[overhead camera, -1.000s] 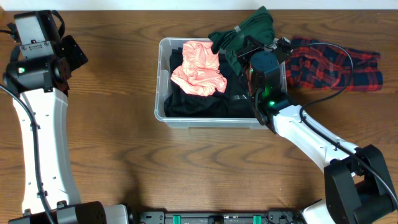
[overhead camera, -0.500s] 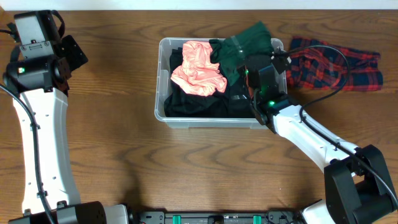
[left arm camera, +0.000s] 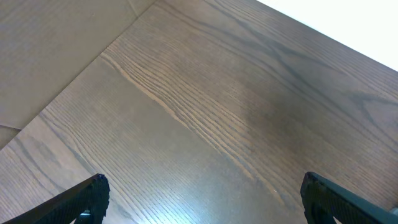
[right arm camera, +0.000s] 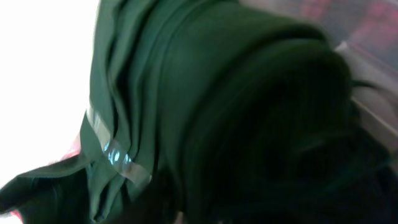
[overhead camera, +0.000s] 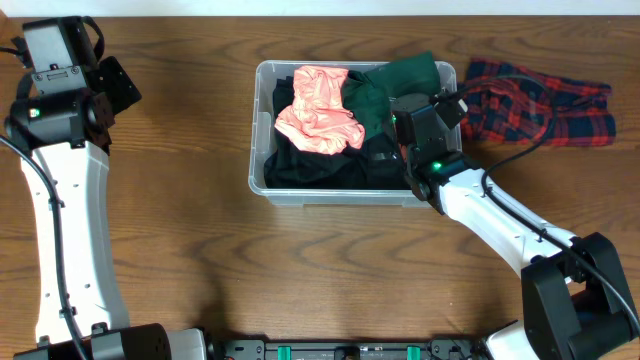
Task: Pack container
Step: 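Carry the green garment over the bin and release it, then press the green garment down into the bin with right gripper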
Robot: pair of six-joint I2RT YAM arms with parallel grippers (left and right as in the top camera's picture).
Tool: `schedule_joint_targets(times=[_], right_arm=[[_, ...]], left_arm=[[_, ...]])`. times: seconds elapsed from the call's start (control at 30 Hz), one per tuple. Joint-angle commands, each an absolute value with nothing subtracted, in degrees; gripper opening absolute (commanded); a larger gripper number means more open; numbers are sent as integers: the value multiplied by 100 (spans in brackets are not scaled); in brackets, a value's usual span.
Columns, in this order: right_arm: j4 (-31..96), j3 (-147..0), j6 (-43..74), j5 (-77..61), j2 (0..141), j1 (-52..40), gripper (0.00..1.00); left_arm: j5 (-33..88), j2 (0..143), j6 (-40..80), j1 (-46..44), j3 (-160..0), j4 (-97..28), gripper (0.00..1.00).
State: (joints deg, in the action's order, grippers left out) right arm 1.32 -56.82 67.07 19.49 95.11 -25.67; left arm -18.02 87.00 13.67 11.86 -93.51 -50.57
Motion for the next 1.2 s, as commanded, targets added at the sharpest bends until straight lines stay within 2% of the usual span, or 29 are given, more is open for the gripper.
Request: schedule_joint_targets(times=[0.0, 0.07, 0.17, 0.47, 0.6, 0.63, 0.67, 0.7, 0.77, 0.8, 1.03, 1.17], right_arm=[[130, -5736, 5621, 1774, 9424, -2585, 47], [207, -5736, 5070, 1756, 9312, -2587, 62], [423, -5736, 4554, 1778, 9052, -2591, 74], [1000, -5736, 3586, 1402, 7988, -2591, 81], [1004, -5736, 2700, 1236, 7529, -2591, 82], [956, -5736, 2438, 1236, 7454, -2591, 78], [856, -5736, 2130, 1216, 7432, -2589, 68], [729, -5736, 1798, 1214, 7437, -2589, 51], [482, -5736, 1085, 1194, 7522, -2589, 8], [364, -5736, 786, 1197, 7583, -2589, 1], [-790, -5736, -1503, 1201, 8689, -2576, 1], [-1149, -5736, -1911, 1203, 9338, -2462, 1]], left_arm=[[-1874, 8707, 1363, 1205, -9345, -5054, 98], [-1874, 8707, 1363, 1205, -9345, -5054, 98], [-1874, 8707, 1363, 1205, -9345, -5054, 98], [-1874, 8707, 1363, 1205, -9345, -5054, 98], [-1874, 8707, 1363, 1205, -9345, -5054, 98], [-1874, 8707, 1363, 1205, -9345, -5054, 98], [-1874, 8707, 1363, 1205, -9345, -5054, 98], [-1874, 8707, 1363, 1205, -9345, -5054, 98], [-1874, 8707, 1363, 1205, -9345, -5054, 98], [-1874, 8707, 1363, 1205, -9345, -5054, 98], [-1874, 8707, 1363, 1205, -9345, -5054, 98], [-1874, 8707, 1363, 1205, -9345, -5054, 98]])
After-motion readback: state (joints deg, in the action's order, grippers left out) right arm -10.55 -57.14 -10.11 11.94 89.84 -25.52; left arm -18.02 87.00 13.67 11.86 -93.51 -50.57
